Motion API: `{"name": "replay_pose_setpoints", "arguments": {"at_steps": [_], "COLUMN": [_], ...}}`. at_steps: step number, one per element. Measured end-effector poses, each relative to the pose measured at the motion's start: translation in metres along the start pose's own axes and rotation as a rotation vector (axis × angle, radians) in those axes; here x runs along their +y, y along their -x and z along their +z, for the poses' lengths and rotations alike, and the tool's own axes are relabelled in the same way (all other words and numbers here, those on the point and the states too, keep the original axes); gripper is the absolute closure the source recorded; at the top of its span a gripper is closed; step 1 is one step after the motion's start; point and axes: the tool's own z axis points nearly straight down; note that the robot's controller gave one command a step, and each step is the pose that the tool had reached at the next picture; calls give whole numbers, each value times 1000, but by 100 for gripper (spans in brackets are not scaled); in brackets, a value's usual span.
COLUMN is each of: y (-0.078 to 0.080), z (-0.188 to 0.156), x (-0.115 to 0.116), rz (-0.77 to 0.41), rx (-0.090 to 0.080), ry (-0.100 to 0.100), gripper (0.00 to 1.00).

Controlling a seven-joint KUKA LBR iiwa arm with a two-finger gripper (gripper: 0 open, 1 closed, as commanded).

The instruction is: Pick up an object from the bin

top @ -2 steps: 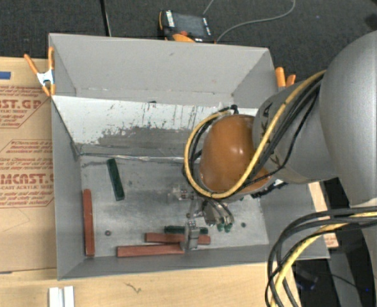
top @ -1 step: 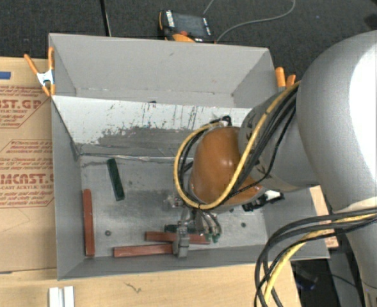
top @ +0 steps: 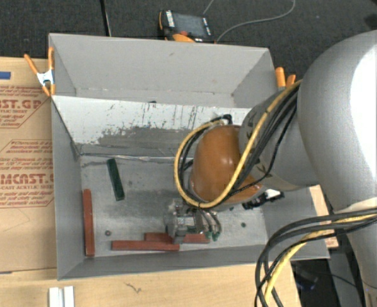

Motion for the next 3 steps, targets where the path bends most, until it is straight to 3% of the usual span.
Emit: {"name": "replay_pose_setpoints", "arguments": {"at_steps": [1,2,3], "y": [0,0,-1], "z": [1,0,1], "x": [0,0,0], "rz": [0,0,0], "rx": [-1,0,2], "ry": [0,0,0], "gripper": [0,100,0]}}
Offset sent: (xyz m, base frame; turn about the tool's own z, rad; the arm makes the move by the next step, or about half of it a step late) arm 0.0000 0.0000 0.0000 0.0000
